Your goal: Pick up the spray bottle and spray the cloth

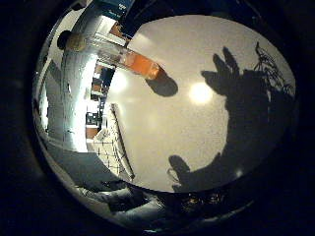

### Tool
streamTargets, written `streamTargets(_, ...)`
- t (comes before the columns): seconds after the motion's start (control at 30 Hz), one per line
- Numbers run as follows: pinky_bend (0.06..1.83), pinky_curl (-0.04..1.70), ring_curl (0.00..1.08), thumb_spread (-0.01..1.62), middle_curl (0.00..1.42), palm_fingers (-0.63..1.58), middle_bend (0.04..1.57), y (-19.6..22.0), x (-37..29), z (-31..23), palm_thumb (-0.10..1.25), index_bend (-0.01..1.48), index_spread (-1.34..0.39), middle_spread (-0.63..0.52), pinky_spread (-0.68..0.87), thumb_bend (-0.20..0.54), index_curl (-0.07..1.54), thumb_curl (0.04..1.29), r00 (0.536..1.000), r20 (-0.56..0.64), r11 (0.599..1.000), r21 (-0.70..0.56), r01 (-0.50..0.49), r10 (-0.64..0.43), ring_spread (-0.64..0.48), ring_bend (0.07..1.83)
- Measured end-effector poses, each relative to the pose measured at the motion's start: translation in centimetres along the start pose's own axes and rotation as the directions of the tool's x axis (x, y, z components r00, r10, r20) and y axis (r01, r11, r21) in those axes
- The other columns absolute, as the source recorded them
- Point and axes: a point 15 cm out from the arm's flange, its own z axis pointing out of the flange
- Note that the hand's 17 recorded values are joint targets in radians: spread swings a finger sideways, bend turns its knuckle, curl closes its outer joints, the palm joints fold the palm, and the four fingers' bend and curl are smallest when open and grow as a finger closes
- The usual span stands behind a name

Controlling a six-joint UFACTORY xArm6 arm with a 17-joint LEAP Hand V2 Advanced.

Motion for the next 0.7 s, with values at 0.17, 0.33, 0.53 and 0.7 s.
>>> streamTargets(0.17,0.35,0.27,0.28,1.05,0.39,0.3,0.36,-0.7,1.1,0.4,0.73,0.17,-0.09,0.09,0.26,-0.023,0.3,0.4,1.0,0.005,1.0,-0.025,0.004,-0.004,0.14,0.51)
streamTargets(0.33,0.36,0.27,0.28,1.05,0.39,0.3,0.36,-1.2,1.3,1.0,0.73,0.17,-0.1,0.09,0.24,-0.023,0.3,0.4,1.0,0.012,0.999,-0.043,0.009,-0.009,0.13,0.51)
streamTargets(0.53,0.37,0.27,0.27,1.05,0.39,0.3,0.37,-1.7,1.3,2.5,0.73,0.17,-0.1,0.09,0.24,-0.023,0.31,0.4,1.0,0.02,0.997,-0.075,0.024,-0.022,0.13,0.49)
streamTargets(0.7,0.37,0.27,0.27,1.05,0.39,0.3,0.36,-2.3,0.9,4.0,0.73,0.17,-0.1,0.1,0.24,-0.023,0.31,0.4,0.999,0.027,0.994,-0.101,0.039,-0.037,0.13,0.49)
